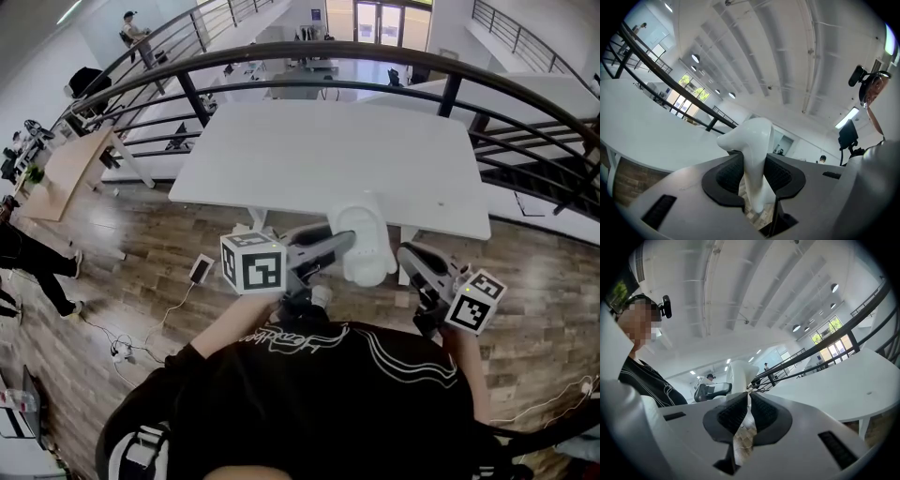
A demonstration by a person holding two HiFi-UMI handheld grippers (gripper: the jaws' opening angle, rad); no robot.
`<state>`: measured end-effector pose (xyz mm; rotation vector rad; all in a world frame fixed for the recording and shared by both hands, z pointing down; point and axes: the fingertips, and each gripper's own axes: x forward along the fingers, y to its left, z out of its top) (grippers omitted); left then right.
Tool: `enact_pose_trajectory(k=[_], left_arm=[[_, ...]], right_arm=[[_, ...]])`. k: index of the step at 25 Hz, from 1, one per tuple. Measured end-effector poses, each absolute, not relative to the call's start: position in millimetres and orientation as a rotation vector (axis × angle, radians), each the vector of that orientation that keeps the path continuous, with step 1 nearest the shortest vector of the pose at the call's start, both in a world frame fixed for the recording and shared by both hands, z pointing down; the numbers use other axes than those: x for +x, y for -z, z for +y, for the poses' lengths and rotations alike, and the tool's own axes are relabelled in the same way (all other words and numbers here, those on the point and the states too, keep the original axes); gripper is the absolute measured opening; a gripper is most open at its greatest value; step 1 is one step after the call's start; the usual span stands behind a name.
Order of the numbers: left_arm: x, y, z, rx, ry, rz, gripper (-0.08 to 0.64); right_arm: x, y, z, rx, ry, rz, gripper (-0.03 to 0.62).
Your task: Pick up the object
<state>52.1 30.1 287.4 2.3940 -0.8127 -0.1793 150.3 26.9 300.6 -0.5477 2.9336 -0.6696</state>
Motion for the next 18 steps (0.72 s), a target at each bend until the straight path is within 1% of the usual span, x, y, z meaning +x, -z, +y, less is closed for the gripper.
enact_pose_trajectory(k=[18], left_arm=[[54.1,-284.5,31.4,2.376,0.162,-0.809,0.132]], right_arm=[[148.1,-298.2,25.9,-0.527,0.676,2.933,0.029]])
